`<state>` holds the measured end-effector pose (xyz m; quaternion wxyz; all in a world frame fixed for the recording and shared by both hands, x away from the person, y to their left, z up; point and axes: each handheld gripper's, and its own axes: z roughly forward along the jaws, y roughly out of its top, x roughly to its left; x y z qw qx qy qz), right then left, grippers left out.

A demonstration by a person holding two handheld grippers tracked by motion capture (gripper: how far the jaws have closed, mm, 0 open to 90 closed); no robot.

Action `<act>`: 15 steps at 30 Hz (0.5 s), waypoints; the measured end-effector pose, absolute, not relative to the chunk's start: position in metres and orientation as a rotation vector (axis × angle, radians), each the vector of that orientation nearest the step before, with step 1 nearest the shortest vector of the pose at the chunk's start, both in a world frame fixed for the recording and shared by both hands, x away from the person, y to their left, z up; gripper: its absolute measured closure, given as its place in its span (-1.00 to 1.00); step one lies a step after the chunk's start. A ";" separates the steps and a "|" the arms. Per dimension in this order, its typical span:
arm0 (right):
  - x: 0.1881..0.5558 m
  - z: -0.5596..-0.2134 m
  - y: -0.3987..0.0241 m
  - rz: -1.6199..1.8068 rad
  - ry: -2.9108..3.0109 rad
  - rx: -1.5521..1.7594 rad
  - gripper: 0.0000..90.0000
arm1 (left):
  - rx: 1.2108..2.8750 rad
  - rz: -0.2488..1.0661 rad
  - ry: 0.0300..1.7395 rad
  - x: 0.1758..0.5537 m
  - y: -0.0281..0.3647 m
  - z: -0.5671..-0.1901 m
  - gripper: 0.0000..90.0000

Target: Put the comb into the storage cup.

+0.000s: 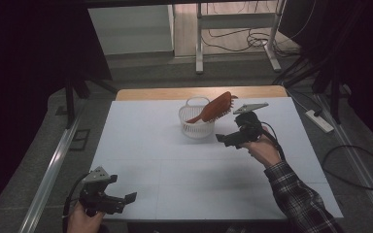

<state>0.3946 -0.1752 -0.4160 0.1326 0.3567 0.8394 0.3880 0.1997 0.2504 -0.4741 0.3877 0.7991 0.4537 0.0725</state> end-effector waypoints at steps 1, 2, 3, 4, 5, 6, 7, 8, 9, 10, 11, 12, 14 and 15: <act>0.393 -0.416 -0.176 1.129 2.436 1.033 -1.00 | 2.033 0.184 1.154 0.200 0.250 -0.474 -1.00; 0.392 -0.416 -0.176 1.130 2.436 1.031 -1.00 | 2.034 0.184 1.154 0.200 0.250 -0.474 -1.00; 0.391 -0.416 -0.177 1.129 2.436 1.029 -1.00 | 2.035 0.183 1.153 0.200 0.250 -0.474 -1.00; 0.390 -0.415 -0.177 1.127 2.438 1.027 -1.00 | 2.035 0.182 1.153 0.200 0.250 -0.474 -1.00; 0.389 -0.416 -0.178 1.127 2.439 1.023 -1.00 | 2.035 0.181 1.153 0.200 0.250 -0.474 -1.00; 0.388 -0.416 -0.178 1.122 2.441 1.018 -1.00 | 2.036 0.180 1.152 0.200 0.250 -0.474 -1.00; 0.387 -0.416 -0.178 1.114 2.445 1.015 -1.00 | 2.036 0.180 1.152 0.200 0.250 -0.474 -1.00; 0.386 -0.416 -0.179 1.109 2.450 1.011 -1.00 | 2.037 0.180 1.152 0.200 0.250 -0.474 -0.99; 0.385 -0.417 -0.179 1.107 2.454 1.011 -1.00 | 2.037 0.180 1.152 0.200 0.250 -0.474 -1.00; 0.384 -0.417 -0.179 1.103 2.460 1.008 -1.00 | 2.036 0.179 1.151 0.200 0.250 -0.474 -0.99; 0.382 -0.418 -0.180 1.097 2.467 1.003 -1.00 | 2.037 0.179 1.151 0.200 0.250 -0.474 -0.99; 0.381 -0.419 -0.180 1.095 2.468 1.002 -1.00 | 2.037 0.179 1.151 0.200 0.250 -0.474 -0.99; 0.379 -0.420 -0.182 1.093 2.473 1.001 -1.00 | 2.041 0.180 1.149 0.200 0.250 -0.474 -0.99; 0.378 -0.420 -0.182 1.094 2.474 1.003 -1.00 | 2.041 0.180 1.149 0.200 0.250 -0.474 -0.99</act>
